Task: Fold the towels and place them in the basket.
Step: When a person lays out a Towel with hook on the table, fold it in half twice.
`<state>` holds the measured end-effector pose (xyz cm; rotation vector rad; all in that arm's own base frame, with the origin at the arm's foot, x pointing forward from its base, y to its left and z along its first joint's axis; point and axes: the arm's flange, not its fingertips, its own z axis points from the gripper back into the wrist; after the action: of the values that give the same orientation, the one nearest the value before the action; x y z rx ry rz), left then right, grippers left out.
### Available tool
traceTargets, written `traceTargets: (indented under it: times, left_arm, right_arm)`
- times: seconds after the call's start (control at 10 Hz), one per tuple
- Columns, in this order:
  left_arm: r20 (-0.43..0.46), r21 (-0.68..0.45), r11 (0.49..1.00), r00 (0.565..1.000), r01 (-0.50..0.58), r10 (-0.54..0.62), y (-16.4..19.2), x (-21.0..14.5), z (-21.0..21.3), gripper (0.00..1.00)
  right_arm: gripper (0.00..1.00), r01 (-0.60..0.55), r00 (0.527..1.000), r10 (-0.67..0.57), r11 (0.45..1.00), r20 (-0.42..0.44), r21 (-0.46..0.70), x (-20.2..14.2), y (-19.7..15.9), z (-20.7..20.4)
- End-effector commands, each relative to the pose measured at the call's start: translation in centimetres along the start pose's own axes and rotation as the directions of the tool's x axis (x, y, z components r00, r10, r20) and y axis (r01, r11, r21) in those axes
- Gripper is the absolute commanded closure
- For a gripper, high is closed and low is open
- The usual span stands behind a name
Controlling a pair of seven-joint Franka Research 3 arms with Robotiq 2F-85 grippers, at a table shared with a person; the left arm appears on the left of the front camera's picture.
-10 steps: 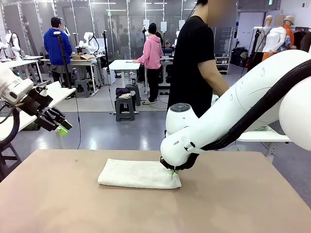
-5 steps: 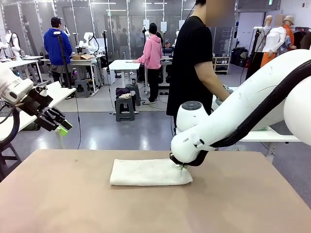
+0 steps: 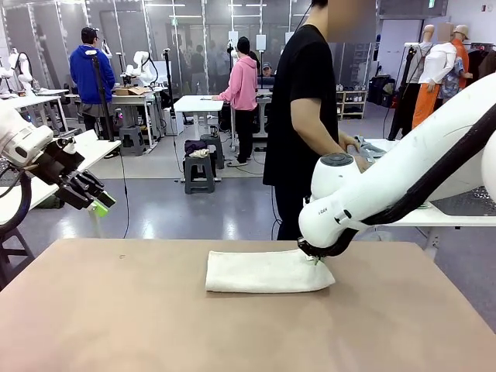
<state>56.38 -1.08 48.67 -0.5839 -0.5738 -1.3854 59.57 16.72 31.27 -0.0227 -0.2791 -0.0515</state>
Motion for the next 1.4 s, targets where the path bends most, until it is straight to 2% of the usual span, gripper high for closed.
traceTargets:
  times: [0.0,0.2,0.4,0.8,1.0,1.1,1.3]
  left_arm:
    - [-0.004,0.005,1.000,1.000,0.002,-0.002,-0.1,0.1,0.1,0.36]
    - [-0.004,0.005,1.000,1.000,0.002,-0.002,-0.1,0.1,0.1,0.36]
    - [-0.004,0.005,1.000,1.000,0.002,-0.002,-0.1,0.1,0.1,0.36]
    - [-0.004,0.005,1.000,1.000,0.002,-0.002,-0.1,0.1,0.1,0.36]
    - [-0.004,0.005,1.000,1.000,0.002,-0.002,-0.1,0.1,0.1,0.36]
    - [-0.004,0.005,1.000,1.000,0.002,-0.002,-0.1,0.1,0.1,0.36]
    - [-0.004,0.005,1.000,1.000,0.002,-0.002,-0.1,0.1,0.1,0.36]
  right_arm:
    - [1.00,-0.013,1.000,0.013,1.000,-0.009,0.006,-0.6,-0.4,0.9]
    - [1.00,-0.016,1.000,0.016,1.000,0.027,0.016,-0.2,0.1,2.5]
    - [1.00,-0.028,0.998,0.028,1.000,0.049,-0.009,0.1,2.6,5.3]
    - [1.00,-0.062,0.998,0.062,0.996,0.007,-0.065,-1.3,12.3,7.9]
    - [1.00,-0.055,0.998,0.051,0.995,-0.047,-0.086,-2.9,17.0,8.4]
    - [1.00,-0.059,0.998,0.057,0.994,-0.028,-0.091,-3.4,18.9,8.8]
    - [1.00,0.008,1.000,-0.009,0.997,-0.019,-0.082,-3.8,21.7,8.6]
